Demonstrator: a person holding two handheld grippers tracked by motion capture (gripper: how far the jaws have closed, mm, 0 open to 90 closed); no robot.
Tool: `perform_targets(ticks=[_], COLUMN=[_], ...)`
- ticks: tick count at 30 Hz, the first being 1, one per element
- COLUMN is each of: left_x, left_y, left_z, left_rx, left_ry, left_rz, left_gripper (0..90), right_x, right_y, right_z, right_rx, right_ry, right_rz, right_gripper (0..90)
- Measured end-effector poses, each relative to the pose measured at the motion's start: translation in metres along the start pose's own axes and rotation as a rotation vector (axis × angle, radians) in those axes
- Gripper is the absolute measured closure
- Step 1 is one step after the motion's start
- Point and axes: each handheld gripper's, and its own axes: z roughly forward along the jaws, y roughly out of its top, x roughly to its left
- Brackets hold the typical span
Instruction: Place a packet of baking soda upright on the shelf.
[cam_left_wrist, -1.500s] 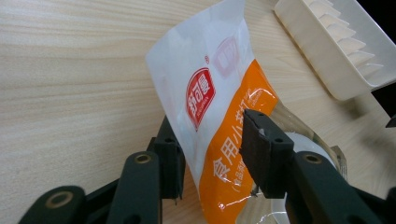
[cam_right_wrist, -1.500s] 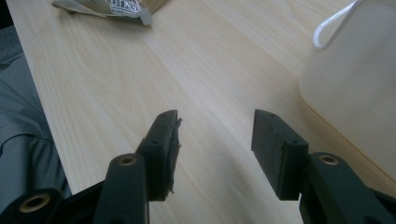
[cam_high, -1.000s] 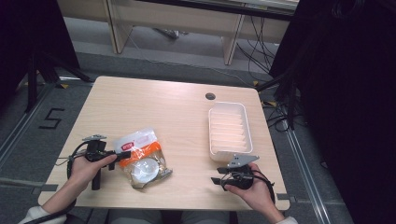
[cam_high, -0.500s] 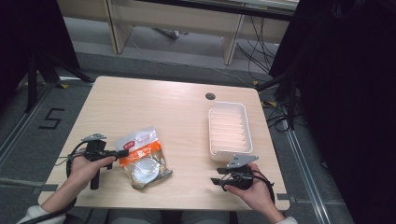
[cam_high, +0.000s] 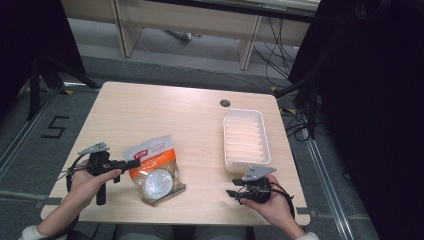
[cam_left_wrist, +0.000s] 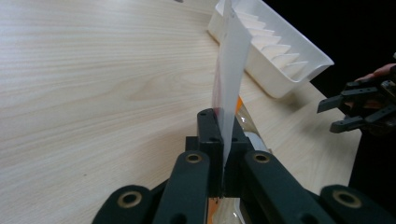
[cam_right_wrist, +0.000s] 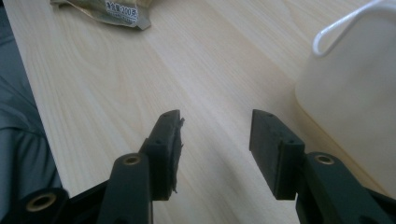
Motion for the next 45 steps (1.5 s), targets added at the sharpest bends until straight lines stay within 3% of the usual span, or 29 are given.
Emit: perform_targets(ticks=[3,8,13,16,19,20,21,22,23,24,25,27,28,29,30,32,33,35,37,39,41,45], left_x=[-0.006,-0.02,-0.035,-0.042,-0.047,-0.048,-0.049,-0.05,-0.051,-0.053,-0.054,-0.057,-0.057,-0.059,-0.061,-0.063,-0.065,-0.066,-0.068,-0.07,-0.07,-0.072], left_y=[0.001,0.003,0.005,0.006,0.006,0.006,0.006,0.006,0.006,0.006,0.006,0.006,0.007,0.007,0.006,0.007,0.007,0.008,0.007,0.007,0.008,0.008], left_z=[-0.003,-0.003,-0.004,-0.004,-0.004,-0.003,-0.003,-0.003,-0.003,-0.003,-0.002,-0.001,-0.001,0.0,0.001,0.002,0.003,0.004,0.006,0.007,0.008,0.01], left_rx=[-0.007,-0.019,-0.021,-0.02,-0.018,-0.02,-0.017,-0.017,-0.018,-0.016,-0.015,-0.013,-0.013,-0.011,-0.01,-0.005,-0.005,-0.001,-0.002,0.003,0.003,0.006], left_ry=[-0.024,-0.066,-0.098,-0.139,-0.147,-0.152,-0.156,-0.157,-0.162,-0.16,-0.169,-0.168,-0.179,-0.176,-0.176,-0.186,-0.185,-0.198,-0.203,-0.202,-0.213,-0.21], left_rz=[0.029,0.068,0.119,0.165,0.192,0.197,0.201,0.209,0.214,0.215,0.229,0.225,0.25,0.245,0.235,0.258,0.248,0.282,0.264,0.268,0.287,0.27], left_gripper=[89.1,89.1,89.1,89.2,89.1,89.2,89.2,89.1,89.2,89.2,89.1,89.1,89.2,89.1,89.2,89.1,89.1,89.1,89.1,89.1,89.1,89.1], right_x=[-0.001,-0.002,-0.003,-0.004,-0.005,-0.008,-0.006,-0.007,-0.006,-0.006,-0.004,-0.003,-0.001,0.0,0.001,0.003,0.004,0.005,0.006,0.008,0.008,0.013], right_y=[0.005,0.018,0.047,0.057,0.071,0.077,0.082,0.088,0.093,0.1,0.105,0.117,0.121,0.127,0.137,0.141,0.15,0.153,0.16,0.164,0.167,0.177], right_z=[-0.003,-0.007,-0.015,-0.019,-0.024,-0.024,-0.025,-0.026,-0.026,-0.026,-0.026,-0.023,-0.023,-0.021,-0.016,-0.014,-0.008,-0.006,0.001,0.006,0.012,0.018], right_rx=[0.014,0.017,0.028,0.038,0.051,0.037,0.047,0.046,0.049,0.054,0.061,0.068,0.079,0.081,0.085,0.092,0.096,0.105,0.108,0.129,0.146,0.183], right_ry=[0.005,-0.028,-0.033,-0.028,-0.016,-0.008,-0.017,0.013,-0.002,0.012,0.015,0.036,0.033,0.039,0.062,0.06,0.082,0.08,0.103,0.125,0.151,0.176], right_rz=[-0.046,-0.085,-0.172,-0.189,-0.197,-0.243,-0.221,-0.249,-0.25,-0.288,-0.284,-0.333,-0.33,-0.345,-0.39,-0.379,-0.43,-0.414,-0.45,-0.436,-0.449,-0.494], right_gripper=[55.3,55.1,54.6,53.4,51.5,51.3,51.0,50.4,49.8,49.2,48.7,47.6,47.4,47.0,46.5,46.2,45.9,45.9,45.8,45.8,46.4,49.1])
